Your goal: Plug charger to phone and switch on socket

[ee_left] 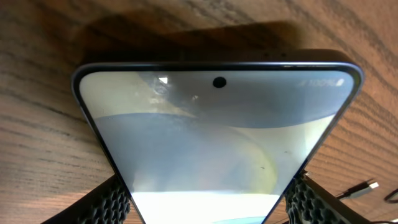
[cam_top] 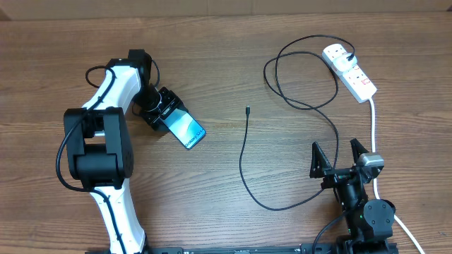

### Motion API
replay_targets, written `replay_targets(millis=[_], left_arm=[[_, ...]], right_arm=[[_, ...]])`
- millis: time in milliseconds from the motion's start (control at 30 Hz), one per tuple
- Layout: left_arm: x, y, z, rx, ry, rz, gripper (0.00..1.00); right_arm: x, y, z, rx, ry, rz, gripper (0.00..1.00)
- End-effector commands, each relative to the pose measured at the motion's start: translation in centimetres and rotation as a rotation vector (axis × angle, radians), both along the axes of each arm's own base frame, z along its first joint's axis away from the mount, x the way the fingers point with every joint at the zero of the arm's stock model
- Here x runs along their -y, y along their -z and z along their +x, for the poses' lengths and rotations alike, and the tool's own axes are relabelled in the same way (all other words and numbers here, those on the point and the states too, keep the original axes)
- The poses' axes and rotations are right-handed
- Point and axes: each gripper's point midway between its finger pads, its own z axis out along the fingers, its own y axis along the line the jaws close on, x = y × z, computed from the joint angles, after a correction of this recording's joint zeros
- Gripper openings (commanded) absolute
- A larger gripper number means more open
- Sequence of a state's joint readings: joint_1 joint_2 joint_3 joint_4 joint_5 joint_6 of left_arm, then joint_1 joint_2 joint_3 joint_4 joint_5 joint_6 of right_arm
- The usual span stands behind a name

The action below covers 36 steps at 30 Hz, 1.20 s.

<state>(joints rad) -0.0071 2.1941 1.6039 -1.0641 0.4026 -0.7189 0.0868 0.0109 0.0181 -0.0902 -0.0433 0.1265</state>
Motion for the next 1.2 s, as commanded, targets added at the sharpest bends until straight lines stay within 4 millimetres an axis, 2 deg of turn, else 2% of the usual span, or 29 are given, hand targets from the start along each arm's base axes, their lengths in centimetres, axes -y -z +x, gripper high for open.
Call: replay_targets(millis=[0,200,400,467,667,900,1167], left_arm=[[-0.3,0.9,-0.5,-0.046,-0.051,0.063,0.46],[-2.2,1.9,-0.8,-0.043,-0.033,0.288,0.49],[-2.4,2.0,-0.8,-0.031,-0.026,0.409,0.52],[-2.1,2.0,-0.8,-0.023,-0.013,0.435,0.58],[-1.7,2.0,-0.9,-0.011,0.018,0.475,0.71],[-1.5,2.2,-1.4,-0.022,0.030,0.480,0.79],[-1.8,3.6,-3.1,-0.064,0.039,0.484,0.84]], right_arm=[[0.1,0.1,0.0,0.005,0.008,-0.003,1.00],[0.1,0.1,0.0,0.005,0.008,-0.003,1.00],[0.1,0.1,0.0,0.005,0.008,-0.003,1.00],[0.1,0.1,0.0,0.005,0.008,-0.003,1.00],[0.1,0.1,0.0,0.005,0.008,-0.003,1.00],[0.1,0.1,0.0,0.005,0.008,-0.003,1.00],[0.1,0.1,0.0,0.005,0.008,-0.003,1.00]])
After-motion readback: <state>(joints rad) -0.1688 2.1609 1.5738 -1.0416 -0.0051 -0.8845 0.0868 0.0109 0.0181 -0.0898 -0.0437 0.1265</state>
